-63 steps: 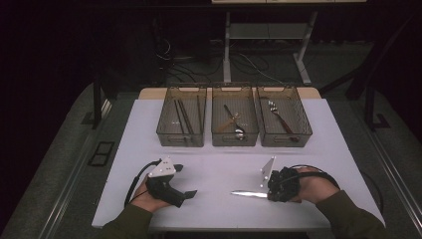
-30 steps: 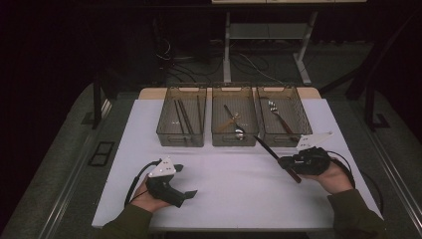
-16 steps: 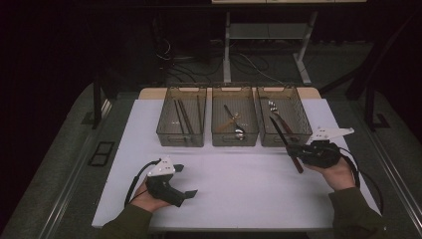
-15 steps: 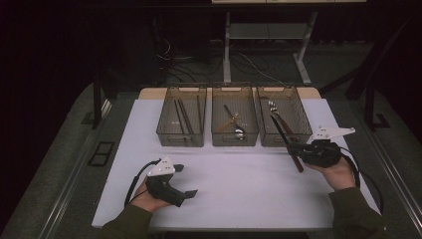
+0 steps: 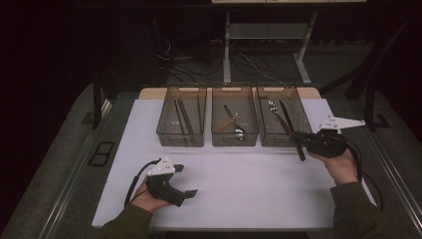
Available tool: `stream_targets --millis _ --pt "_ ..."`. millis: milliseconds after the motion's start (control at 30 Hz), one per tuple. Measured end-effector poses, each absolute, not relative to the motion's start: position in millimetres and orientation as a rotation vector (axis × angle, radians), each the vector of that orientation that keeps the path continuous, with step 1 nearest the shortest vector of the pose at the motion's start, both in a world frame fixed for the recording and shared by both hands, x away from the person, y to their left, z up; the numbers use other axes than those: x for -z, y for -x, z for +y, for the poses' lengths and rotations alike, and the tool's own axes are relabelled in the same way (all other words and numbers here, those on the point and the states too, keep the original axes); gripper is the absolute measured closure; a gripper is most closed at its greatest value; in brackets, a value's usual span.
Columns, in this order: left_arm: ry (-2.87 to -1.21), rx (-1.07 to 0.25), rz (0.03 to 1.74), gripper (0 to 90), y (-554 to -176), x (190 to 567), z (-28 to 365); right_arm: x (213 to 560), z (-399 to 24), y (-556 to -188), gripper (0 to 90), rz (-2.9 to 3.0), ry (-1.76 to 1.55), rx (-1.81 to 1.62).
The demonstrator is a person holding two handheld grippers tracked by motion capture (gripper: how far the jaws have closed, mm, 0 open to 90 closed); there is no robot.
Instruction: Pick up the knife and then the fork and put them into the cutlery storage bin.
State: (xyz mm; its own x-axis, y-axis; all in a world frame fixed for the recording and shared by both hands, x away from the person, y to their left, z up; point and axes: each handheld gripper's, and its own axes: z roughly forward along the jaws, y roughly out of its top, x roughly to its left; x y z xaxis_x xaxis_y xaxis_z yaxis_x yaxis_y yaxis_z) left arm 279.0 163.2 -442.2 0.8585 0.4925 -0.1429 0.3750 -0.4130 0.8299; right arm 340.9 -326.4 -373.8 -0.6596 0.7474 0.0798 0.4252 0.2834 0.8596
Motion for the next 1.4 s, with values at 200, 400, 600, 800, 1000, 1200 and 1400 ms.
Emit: stream_targets --millis 200,400,600,800,1000,1200,1400 --pt "-2.048 -0.15 0.633 0.0 -279 442 163 364 -330 -351 77.4 2.148 -1.09 -1.372" --pt "-2.046 -0.149 0.631 0.0 -279 442 163 351 -334 -365 77.4 2.103 -1.119 -1.378" --pt "-2.041 -0.146 0.632 0.0 -279 442 163 340 -335 -384 77.4 2.066 -1.144 -1.367" --pt "-2.045 -0.147 0.627 0.0 -278 442 163 341 -337 -403 77.4 2.052 -1.185 -1.301" --pt "-2.045 -0.145 0.624 0.0 -278 442 163 354 -340 -420 77.4 2.062 -1.248 -1.227" --pt "-2.044 -0.144 0.621 0.0 -278 442 163 373 -340 -431 77.3 2.093 -1.312 -1.156" --pt "-2.044 -0.142 0.619 0.0 -278 441 163 383 -334 -435 77.3 2.137 -1.327 -1.091"
